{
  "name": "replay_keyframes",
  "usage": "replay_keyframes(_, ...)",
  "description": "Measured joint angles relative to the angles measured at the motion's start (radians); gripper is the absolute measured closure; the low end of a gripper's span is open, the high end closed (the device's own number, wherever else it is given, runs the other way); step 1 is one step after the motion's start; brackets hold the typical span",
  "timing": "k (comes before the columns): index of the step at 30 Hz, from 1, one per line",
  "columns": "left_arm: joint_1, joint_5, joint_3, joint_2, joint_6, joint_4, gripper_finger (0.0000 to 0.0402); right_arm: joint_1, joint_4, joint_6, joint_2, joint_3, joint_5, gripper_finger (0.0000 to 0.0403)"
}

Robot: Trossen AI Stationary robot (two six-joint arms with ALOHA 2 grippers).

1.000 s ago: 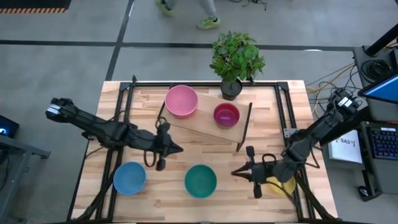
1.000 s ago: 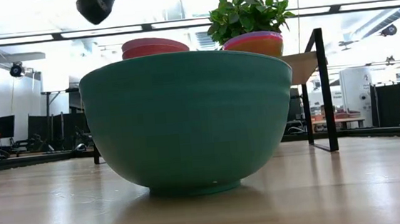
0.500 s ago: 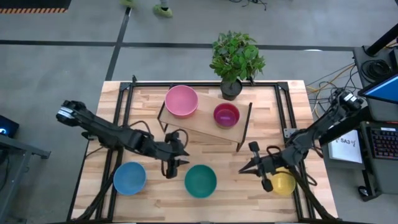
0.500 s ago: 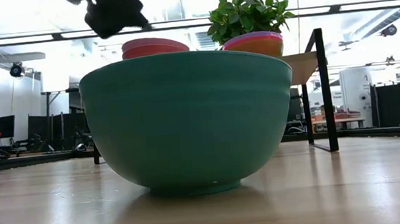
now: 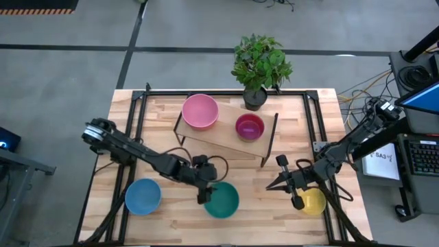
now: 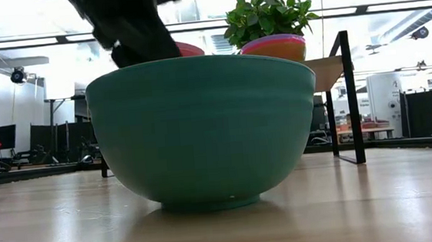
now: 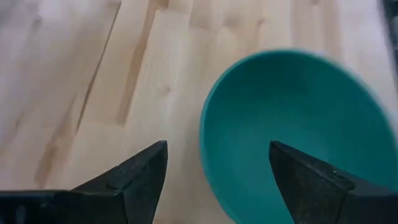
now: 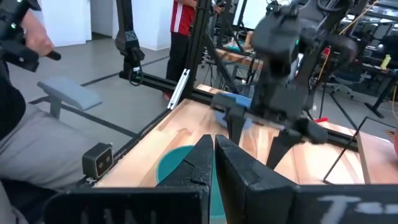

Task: Place and stack bowls onto a shelf
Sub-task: Stack the light blue bowl on top of the pink bowl on the shelf

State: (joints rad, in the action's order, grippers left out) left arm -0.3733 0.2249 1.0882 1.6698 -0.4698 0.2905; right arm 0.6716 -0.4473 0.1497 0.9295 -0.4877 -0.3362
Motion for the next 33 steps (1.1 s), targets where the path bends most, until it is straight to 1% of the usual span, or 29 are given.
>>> replay_keyframes(3,0.0,0.002,0.0,0.038,-0.055,0.008,0.0145,0.0,0.001,0.01,0.0,0.0,0.0,0.0394)
replay_keyframes(6,0.0,0.027,-0.002,0.071,-0.104,0.023,0.0155,0.0,0.001,0.02,-0.005,0.0,0.0,0.0394)
replay_keyframes(10,-0.001,0.029,-0.002,0.094,-0.125,0.019,0.0172,0.0,0.001,0.031,-0.01,0.0,-0.003,0.0394)
replay_keyframes(13,-0.006,0.028,-0.002,0.105,-0.128,0.025,0.0196,0.0,0.001,0.035,-0.011,0.0,-0.003,0.0394)
replay_keyframes(17,-0.011,0.028,-0.002,0.107,-0.147,0.024,0.0255,0.0,0.002,0.035,-0.012,-0.001,-0.003,0.0394)
replay_keyframes(23,-0.017,0.029,-0.002,0.109,-0.182,0.024,0.0372,0.0,0.002,0.027,-0.012,-0.001,-0.003,0.0394)
replay_keyframes(24,-0.017,0.028,-0.002,0.109,-0.189,0.024,0.0386,0.0,0.003,0.026,-0.012,-0.001,-0.003,0.0394)
replay_keyframes(25,-0.017,0.027,-0.002,0.109,-0.2,0.024,0.0393,0.0,0.003,0.023,-0.012,-0.001,-0.003,0.0394)
replay_keyframes(29,-0.018,0.014,-0.003,0.093,-0.247,0.025,0.0398,0.0,0.012,0.006,-0.012,-0.001,-0.003,0.0394)
replay_keyframes(33,-0.018,-0.01,0.006,0.054,-0.257,0.034,0.04,0.0,0.029,-0.016,-0.012,-0.001,-0.004,0.0394)
